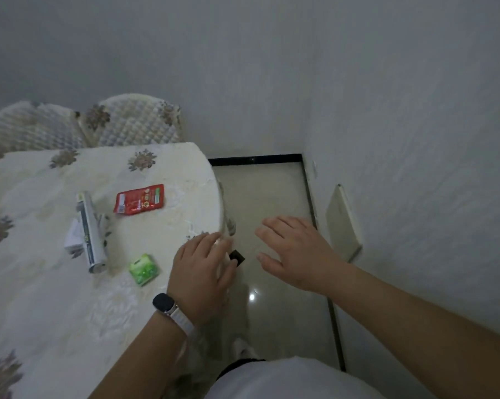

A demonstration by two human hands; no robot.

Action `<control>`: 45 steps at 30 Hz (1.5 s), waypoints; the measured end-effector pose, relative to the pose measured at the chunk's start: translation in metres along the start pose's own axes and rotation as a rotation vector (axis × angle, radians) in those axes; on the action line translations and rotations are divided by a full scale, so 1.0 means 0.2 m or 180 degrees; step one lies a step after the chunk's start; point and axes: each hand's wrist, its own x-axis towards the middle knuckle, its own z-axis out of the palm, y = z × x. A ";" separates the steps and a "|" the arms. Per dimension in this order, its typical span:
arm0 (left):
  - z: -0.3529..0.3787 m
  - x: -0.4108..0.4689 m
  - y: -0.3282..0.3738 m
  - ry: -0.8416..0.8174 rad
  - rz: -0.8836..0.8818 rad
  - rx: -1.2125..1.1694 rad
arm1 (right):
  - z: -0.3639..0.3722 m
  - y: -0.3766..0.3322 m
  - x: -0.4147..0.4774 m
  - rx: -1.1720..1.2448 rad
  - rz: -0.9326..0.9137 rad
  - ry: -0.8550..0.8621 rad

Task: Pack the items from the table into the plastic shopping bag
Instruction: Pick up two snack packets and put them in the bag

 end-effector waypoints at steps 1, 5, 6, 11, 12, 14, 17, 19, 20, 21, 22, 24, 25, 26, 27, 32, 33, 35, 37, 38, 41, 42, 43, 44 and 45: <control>0.01 0.03 -0.06 0.0038 -0.0055 -0.0006 | 0.01 0.00 0.08 -0.0025 -0.0025 -0.0043; 0.06 0.18 -0.33 0.0216 -0.0308 -0.0040 | 0.04 -0.01 0.40 -0.0122 -0.0216 -0.0087; 0.06 0.21 -0.40 0.0244 -0.0374 -0.0053 | 0.05 -0.01 0.48 -0.0132 -0.0245 -0.0091; 0.06 0.21 -0.69 0.0071 -0.0843 0.0067 | 0.20 -0.11 0.81 -0.0156 -0.0626 -0.0297; 0.06 0.18 -0.73 0.0058 -0.0988 0.0069 | 0.23 -0.14 0.86 -0.0125 -0.0706 -0.0353; 0.05 0.12 -0.81 0.0110 -0.1253 0.0048 | 0.29 -0.19 0.96 -0.0077 -0.0860 -0.0434; 0.07 0.05 -0.93 0.0170 -0.1594 0.0007 | 0.37 -0.25 1.13 0.0040 -0.1094 -0.0523; 0.10 0.01 -0.98 0.0226 -0.1818 0.0006 | 0.43 -0.25 1.24 0.0132 -0.1253 -0.0628; 0.12 -0.01 -0.99 0.0254 -0.1947 0.0012 | 0.47 -0.25 1.29 0.0150 -0.1324 -0.0693; 0.14 -0.02 -1.00 0.0266 -0.2070 0.0020 | 0.51 -0.25 1.34 0.0154 -0.1376 -0.0750; 0.16 -0.04 -1.00 0.0244 -0.2185 0.0022 | 0.55 -0.24 1.40 0.0166 -0.1414 -0.0808; 0.21 -0.05 -1.01 0.0078 -0.2423 -0.0013 | 0.63 -0.24 1.53 0.0237 -0.1488 -0.0951; 0.24 -0.05 -1.02 -0.0031 -0.2573 -0.0024 | 0.68 -0.23 1.61 0.0279 -0.1565 -0.1018; 0.26 -0.05 -1.02 -0.0143 -0.2735 -0.0015 | 0.72 -0.23 1.68 0.0315 -0.1671 -0.1071; 0.28 -0.04 -1.02 -0.0245 -0.2907 -0.0009 | 0.76 -0.22 1.75 0.0347 -0.1778 -0.1120; 0.31 0.07 -0.98 -0.0288 -0.3918 -0.0014 | 0.95 -0.18 2.12 0.0472 -0.2166 -0.1317; 0.31 0.11 -0.99 -0.0236 -0.4083 -0.0014 | 0.99 -0.18 2.19 0.0463 -0.2230 -0.1356; 0.33 0.17 -0.99 -0.0075 -0.4309 0.0036 | 1.06 -0.19 2.33 0.0490 -0.2292 -0.1395; 0.34 0.22 -0.98 0.0135 -0.4526 0.0040 | 1.12 -0.21 2.43 0.0531 -0.2276 -0.1470; 0.35 0.24 -0.97 0.0239 -0.4682 -0.0002 | 1.15 -0.23 2.48 0.0534 -0.2244 -0.1529; 0.39 0.25 -0.95 0.0238 -0.5253 -0.0319 | 1.25 -0.28 2.57 0.0491 -0.2091 -0.1697; 0.40 0.24 -0.94 0.0156 -0.5425 -0.0432 | 1.28 -0.30 2.59 0.0472 -0.2032 -0.1751; 0.42 0.22 -0.94 0.0082 -0.5580 -0.0516 | 1.31 -0.32 2.60 0.0457 -0.1965 -0.1806; 0.44 0.20 -0.93 0.0020 -0.5723 -0.0588 | 1.33 -0.34 2.61 0.0440 -0.1895 -0.1873; 0.46 0.19 -0.92 -0.0021 -0.5854 -0.0651 | 1.35 -0.36 2.61 0.0409 -0.1832 -0.1943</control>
